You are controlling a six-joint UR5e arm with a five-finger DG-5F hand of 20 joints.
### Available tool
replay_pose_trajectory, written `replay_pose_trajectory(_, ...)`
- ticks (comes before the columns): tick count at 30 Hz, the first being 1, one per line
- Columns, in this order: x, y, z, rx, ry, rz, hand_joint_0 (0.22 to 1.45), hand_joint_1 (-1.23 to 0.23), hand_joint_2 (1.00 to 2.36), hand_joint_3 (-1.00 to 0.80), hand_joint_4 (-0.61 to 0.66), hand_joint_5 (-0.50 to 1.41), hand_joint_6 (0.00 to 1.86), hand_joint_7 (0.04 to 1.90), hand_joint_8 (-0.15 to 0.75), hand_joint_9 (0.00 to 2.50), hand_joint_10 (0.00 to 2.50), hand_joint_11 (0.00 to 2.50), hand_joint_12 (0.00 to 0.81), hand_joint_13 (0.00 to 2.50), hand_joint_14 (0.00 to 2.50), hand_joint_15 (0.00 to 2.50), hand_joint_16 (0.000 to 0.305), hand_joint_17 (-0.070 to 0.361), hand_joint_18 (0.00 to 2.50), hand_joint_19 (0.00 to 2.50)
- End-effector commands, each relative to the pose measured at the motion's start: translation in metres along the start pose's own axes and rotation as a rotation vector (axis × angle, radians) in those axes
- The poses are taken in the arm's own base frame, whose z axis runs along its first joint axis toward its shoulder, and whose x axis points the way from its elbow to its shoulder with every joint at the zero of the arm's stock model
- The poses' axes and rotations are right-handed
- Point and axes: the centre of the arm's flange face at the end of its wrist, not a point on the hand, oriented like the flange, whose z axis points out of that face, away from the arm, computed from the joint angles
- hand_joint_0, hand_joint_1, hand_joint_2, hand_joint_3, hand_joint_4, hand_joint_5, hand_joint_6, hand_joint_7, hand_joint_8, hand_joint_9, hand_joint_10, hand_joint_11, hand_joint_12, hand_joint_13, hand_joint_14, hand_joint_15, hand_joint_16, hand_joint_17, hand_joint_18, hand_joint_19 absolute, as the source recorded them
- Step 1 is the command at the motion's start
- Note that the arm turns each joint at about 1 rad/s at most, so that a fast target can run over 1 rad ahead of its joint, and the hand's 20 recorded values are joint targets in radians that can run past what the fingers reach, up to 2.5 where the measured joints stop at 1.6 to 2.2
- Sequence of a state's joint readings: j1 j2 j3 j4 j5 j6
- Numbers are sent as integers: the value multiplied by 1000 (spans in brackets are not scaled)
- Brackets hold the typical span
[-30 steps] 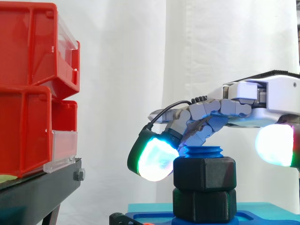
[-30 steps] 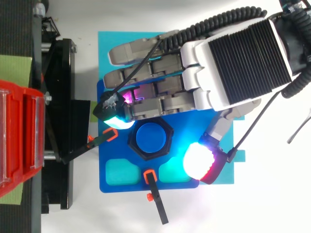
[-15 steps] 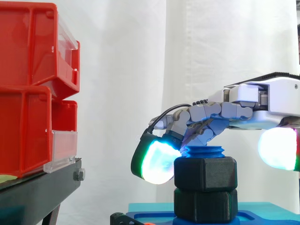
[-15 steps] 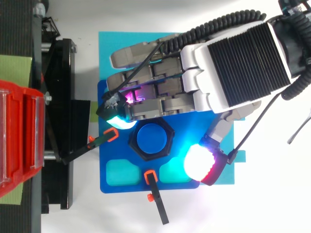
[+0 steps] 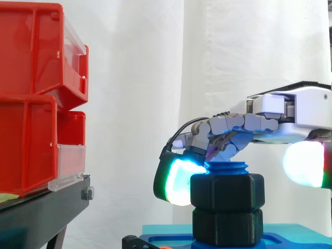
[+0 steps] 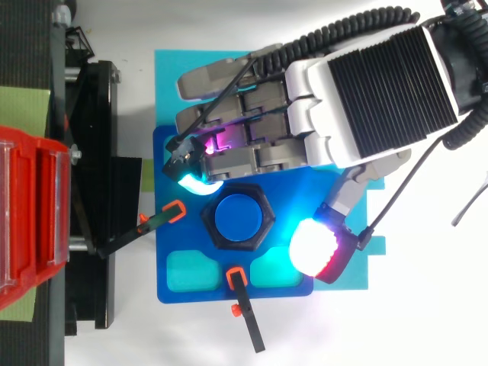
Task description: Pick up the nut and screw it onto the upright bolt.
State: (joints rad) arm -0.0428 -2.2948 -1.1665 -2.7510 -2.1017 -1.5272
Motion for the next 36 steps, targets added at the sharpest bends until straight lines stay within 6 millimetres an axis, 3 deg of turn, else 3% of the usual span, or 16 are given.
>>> replay_pose_trajectory(1, 0, -1, -1, 0, 0, 1, 457, -189, 1000, -500, 110, 20, 503, 1577, 206, 661, 0, 0, 238, 594, 0, 0, 30, 67, 234, 0)
replay_pose_trajectory(36, -1, -11, -9, 14, 2, 1, 466, -207, 1000, -500, 68, 64, 516, 1544, 208, 990, 0, 0, 180, 818, 0, 0, 25, 57, 511, 111)
